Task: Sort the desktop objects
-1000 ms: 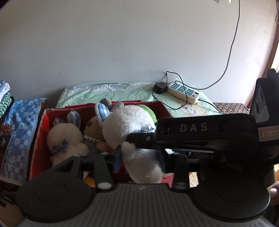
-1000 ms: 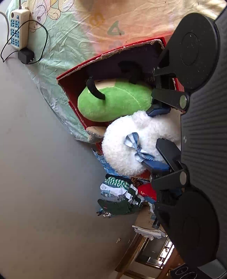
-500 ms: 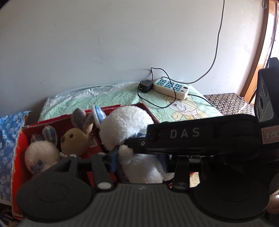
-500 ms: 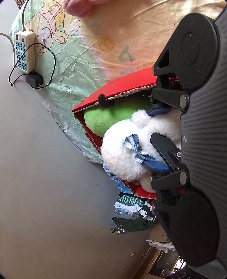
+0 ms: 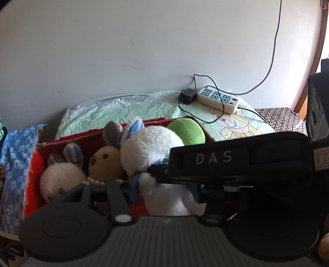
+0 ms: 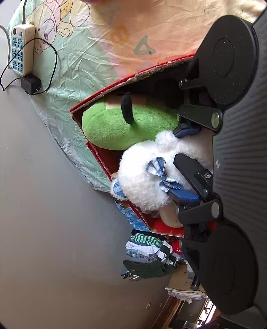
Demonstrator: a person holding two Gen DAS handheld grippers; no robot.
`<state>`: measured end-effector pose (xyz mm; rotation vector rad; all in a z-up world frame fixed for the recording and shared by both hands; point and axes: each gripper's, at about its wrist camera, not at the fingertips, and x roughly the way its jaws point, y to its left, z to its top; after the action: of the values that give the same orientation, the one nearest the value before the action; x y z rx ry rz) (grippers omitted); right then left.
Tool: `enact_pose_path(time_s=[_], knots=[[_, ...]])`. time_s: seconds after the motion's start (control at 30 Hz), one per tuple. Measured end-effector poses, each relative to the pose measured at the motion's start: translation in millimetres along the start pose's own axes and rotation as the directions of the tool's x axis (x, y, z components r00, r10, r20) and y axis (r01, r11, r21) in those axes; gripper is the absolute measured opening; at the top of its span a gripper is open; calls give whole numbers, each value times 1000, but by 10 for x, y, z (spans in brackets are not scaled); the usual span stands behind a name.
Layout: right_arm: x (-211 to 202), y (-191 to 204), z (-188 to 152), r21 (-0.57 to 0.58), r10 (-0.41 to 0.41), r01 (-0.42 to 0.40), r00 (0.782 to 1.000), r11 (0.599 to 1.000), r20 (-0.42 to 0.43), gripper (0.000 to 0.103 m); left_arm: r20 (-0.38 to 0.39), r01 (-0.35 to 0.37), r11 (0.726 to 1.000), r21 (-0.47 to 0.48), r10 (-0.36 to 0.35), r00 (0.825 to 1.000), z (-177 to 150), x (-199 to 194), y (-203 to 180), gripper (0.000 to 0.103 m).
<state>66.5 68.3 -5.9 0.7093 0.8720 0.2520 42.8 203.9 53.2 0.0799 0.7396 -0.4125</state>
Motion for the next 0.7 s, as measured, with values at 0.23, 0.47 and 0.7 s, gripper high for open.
enact_pose_path(time_s=[0.23, 0.47, 0.7], knots=[[-74, 44, 2, -30, -62, 62, 998, 998, -21, 53, -14, 34, 999, -19, -34, 999, -27, -2, -5, 46], [80, 122, 3, -58, -83, 81, 996, 995, -44, 53, -36, 17, 999, -40, -19, 999, -16, 94, 160, 54], [251, 94, 10, -3, -62, 62, 997, 998, -53, 54, -49, -9, 999, -42, 7, 999, -38, 270, 279, 70]])
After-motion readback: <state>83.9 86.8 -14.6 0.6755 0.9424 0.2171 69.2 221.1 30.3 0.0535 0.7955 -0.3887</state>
